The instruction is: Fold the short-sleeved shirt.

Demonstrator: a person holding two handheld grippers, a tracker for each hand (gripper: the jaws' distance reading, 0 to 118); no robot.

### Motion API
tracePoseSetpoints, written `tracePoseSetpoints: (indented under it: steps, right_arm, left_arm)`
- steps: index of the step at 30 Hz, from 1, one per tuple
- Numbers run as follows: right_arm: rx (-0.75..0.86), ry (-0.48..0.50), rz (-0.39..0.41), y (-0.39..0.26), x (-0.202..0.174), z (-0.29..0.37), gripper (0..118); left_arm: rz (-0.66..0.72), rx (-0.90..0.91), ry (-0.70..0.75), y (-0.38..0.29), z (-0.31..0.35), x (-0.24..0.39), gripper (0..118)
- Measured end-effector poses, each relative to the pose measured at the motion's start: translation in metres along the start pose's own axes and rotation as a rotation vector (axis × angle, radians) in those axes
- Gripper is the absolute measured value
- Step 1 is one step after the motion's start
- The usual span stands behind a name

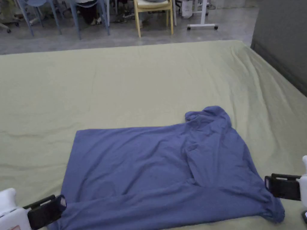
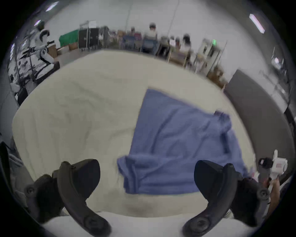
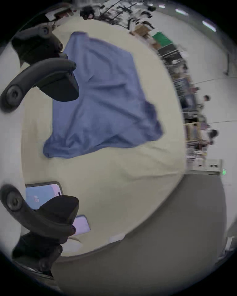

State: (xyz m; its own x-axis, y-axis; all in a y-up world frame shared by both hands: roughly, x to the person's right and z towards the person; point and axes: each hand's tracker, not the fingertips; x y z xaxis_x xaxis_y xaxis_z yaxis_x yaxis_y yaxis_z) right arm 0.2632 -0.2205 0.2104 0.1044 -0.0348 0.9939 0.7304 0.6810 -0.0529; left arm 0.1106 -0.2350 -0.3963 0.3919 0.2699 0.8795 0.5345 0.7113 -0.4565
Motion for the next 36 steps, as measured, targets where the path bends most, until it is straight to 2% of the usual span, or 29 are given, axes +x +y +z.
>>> tracePoseSetpoints:
  steps: [3,5,6,7,8,9,10,13,14,15,16,22,23,24,26,27,28,29,30,31,32,33,36]
  right_arm:
    - [0.092,0.037,0.017,0.003,-0.016,0.032,118]
    - [0.083,0.047,0.029,-0.004,-0.034,0.035,118]
    - [0.072,0.056,0.038,-0.010,-0.042,0.036,112]
    - [0.061,0.060,0.050,-0.016,-0.051,0.037,86]
    - [0.042,0.077,0.080,-0.023,-0.057,0.027,25]
    - [0.012,0.091,0.122,-0.030,-0.065,0.019,3]
    - [0.005,0.089,0.138,-0.037,-0.071,0.019,3]
    - [-0.042,0.144,0.170,-0.049,-0.084,0.010,3]
    - [-0.049,0.142,0.171,-0.049,-0.085,0.007,3]
    - [-0.054,0.142,0.173,-0.049,-0.085,0.005,3]
    - [-0.056,0.141,0.174,-0.048,-0.085,0.004,3]
    - [-0.071,0.113,0.139,-0.039,-0.071,-0.004,3]
    - [-0.075,0.108,0.130,-0.039,-0.066,-0.006,3]
    - [-0.076,0.096,0.129,-0.040,-0.065,-0.006,3]
    - [-0.095,0.062,0.122,-0.042,-0.057,-0.010,3]
    - [-0.109,0.039,0.121,-0.042,-0.053,-0.013,3]
    - [-0.121,0.021,0.117,-0.044,-0.047,-0.015,3]
    - [-0.136,0.000,0.121,-0.045,-0.042,-0.018,3]
    - [-0.140,-0.017,0.131,-0.045,-0.038,-0.019,3]
    - [-0.142,-0.026,0.133,-0.046,-0.035,-0.021,3]
    - [-0.146,-0.033,0.133,-0.046,-0.031,-0.023,3]
    - [-0.151,-0.036,0.130,-0.046,-0.027,-0.025,3]
    - [-0.157,-0.037,0.110,-0.043,-0.008,-0.035,3]
  left_arm:
    - [-0.029,0.029,-0.011,-0.004,0.024,0.012,118]
    - [-0.097,-0.092,0.013,-0.015,0.026,0.021,118]
    - [-0.135,-0.181,0.039,-0.018,0.038,0.049,118]
    - [-0.151,-0.213,0.052,-0.029,0.040,0.054,106]
    - [-0.140,-0.228,0.030,-0.039,0.041,0.056,63]
    - [-0.029,-0.307,-0.049,-0.049,0.024,0.033,0]
    - [0.014,-0.375,-0.059,-0.057,0.001,-0.002,0]
    - [0.062,-0.377,-0.036,-0.058,-0.025,-0.053,0]
    - [-0.068,-0.271,0.117,-0.072,-0.013,-0.003,7]
    - [-0.069,-0.237,0.134,-0.072,-0.018,-0.002,75]
    - [-0.093,-0.214,0.146,-0.072,-0.025,-0.001,118]
    - [-0.151,-0.329,0.178,-0.062,-0.096,-0.017,118]
    - [-0.164,-0.336,0.180,-0.064,-0.107,-0.013,114]
    - [-0.179,-0.342,0.181,-0.066,-0.117,-0.009,97]
    - [-0.177,-0.388,0.154,-0.069,-0.119,-0.003,79]
    - [-0.206,-0.384,0.199,-0.070,-0.117,0.007,79]
    - [-0.241,-0.384,0.182,-0.067,-0.113,0.016,72]
    - [-0.294,-0.390,0.196,-0.065,-0.110,0.027,60]
    - [-0.337,-0.362,0.233,-0.061,-0.099,0.026,35]
    - [-0.305,-0.333,0.147,-0.061,-0.094,0.027,2]
    - [-0.185,-0.330,0.015,-0.061,-0.089,0.026,0]
    - [-0.132,-0.345,0.006,-0.062,-0.087,0.031,1]
    - [-0.207,-0.338,0.037,-0.061,-0.073,0.043,1]
